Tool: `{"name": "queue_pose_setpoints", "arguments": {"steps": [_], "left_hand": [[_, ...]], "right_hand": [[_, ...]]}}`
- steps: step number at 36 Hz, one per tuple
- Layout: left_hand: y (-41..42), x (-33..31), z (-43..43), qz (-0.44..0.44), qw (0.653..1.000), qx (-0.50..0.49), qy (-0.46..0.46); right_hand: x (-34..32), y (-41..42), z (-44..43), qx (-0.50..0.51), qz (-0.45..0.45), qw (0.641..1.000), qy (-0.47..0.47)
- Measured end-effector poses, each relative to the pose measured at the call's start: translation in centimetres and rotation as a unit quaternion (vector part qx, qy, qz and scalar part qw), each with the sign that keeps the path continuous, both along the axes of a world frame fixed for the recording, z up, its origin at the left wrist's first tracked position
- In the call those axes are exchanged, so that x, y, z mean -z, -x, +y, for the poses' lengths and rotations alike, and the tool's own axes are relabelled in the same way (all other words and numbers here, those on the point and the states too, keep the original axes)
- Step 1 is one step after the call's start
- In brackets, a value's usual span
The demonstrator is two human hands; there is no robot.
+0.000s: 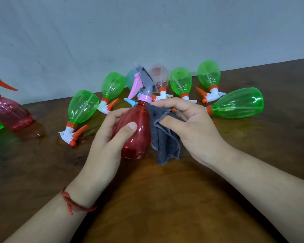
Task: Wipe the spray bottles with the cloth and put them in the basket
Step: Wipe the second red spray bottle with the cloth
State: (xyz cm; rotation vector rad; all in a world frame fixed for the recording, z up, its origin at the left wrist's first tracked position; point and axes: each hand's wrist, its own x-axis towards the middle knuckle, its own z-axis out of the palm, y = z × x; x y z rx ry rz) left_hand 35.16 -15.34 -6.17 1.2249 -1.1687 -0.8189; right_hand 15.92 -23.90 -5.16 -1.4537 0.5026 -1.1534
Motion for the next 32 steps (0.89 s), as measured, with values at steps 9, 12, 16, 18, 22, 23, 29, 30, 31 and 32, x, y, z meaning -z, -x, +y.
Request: {"name": "queue_pose_setpoints", "arguments": {"steps": [9,12,16,18,22,23,29,30,31,32], "left_hand": [[-0.1,0.1,0.3,0.006,0.999,0.043,0.013],[0.5,0.2,0.3,-0.014,0.998,0.062,0.007],[1.6,-0.1,0.4,-0.062,0.996,0.057,0.016],[1.7,0.0,0.6,-0.101,0.993,0.052,0.021],[1.5,0.0,0.9,-0.141,0.989,0.035,0.018],[1.5,-0.1,0.8,-0.146,0.989,0.029,0.019],[1.0,-0.5,0.9,-0.158,0.987,0.016,0.011],[1.0,-0.5,1.0,-0.159,0.987,0.015,0.009],[1.0,-0.5,1.0,-0.162,0.987,0.014,0.01],[1.0,-0.5,1.0,-0.166,0.986,0.011,0.012]], "right_hand": [[-1.4,1.1,-0.7,0.151,-0.02,0.982,0.11],[-1.5,1.9,-1.8,0.241,0.017,0.956,0.169],[-1.4,2.4,-2.3,0.312,0.097,0.892,0.312],[-1.3,2.2,-2.5,0.329,0.124,0.868,0.351],[-1.1,1.9,-2.4,0.332,0.153,0.85,0.378],[-1.0,1.7,-2.3,0.326,0.163,0.843,0.396],[-0.7,0.7,-1.6,0.242,0.209,0.823,0.469],[-0.8,0.9,-1.6,0.239,0.204,0.828,0.464],[-0.9,1.1,-1.7,0.245,0.199,0.831,0.459],[-1.0,1.3,-1.7,0.257,0.194,0.83,0.456]]}}
